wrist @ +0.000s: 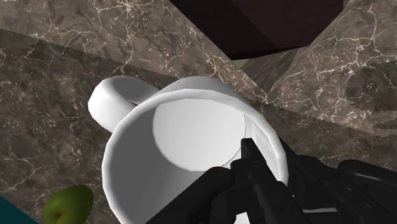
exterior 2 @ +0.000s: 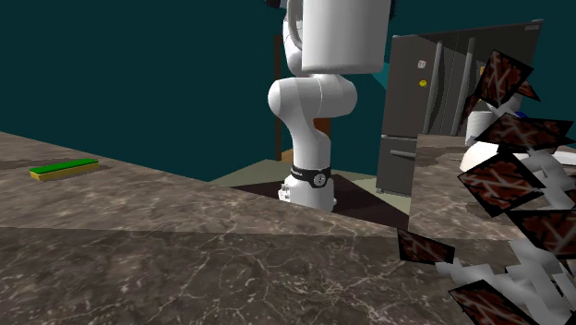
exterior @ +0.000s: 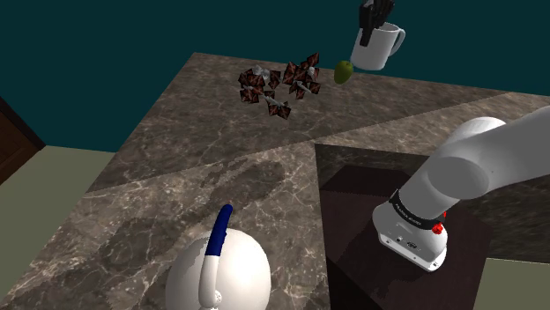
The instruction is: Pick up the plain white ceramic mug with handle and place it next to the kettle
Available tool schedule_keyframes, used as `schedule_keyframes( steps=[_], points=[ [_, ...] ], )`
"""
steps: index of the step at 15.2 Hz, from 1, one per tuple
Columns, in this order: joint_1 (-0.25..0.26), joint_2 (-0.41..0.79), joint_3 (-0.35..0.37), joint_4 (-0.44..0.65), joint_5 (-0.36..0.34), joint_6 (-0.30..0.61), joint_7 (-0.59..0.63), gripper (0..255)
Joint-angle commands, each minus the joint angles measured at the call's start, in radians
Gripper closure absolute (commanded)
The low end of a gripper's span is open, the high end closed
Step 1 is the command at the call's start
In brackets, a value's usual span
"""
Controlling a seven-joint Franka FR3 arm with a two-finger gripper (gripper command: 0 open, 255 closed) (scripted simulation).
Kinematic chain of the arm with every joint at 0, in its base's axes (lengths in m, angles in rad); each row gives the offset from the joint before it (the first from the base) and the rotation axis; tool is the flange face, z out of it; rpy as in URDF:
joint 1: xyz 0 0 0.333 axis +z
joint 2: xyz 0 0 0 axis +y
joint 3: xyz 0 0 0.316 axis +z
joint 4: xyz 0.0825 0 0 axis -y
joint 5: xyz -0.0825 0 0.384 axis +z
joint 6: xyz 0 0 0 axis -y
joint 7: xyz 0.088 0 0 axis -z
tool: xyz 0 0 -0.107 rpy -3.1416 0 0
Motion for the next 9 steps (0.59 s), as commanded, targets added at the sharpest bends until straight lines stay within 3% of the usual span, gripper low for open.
schedule_keyframes(
  steps=[1, 9],
  points=[
    [0.014, -0.024, 0.04, -0.019, 0.023, -0.007, 0.049, 255],
    [0.077, -0.093, 0.2, -0.065, 0.129, -0.029, 0.239, 255]
  ],
)
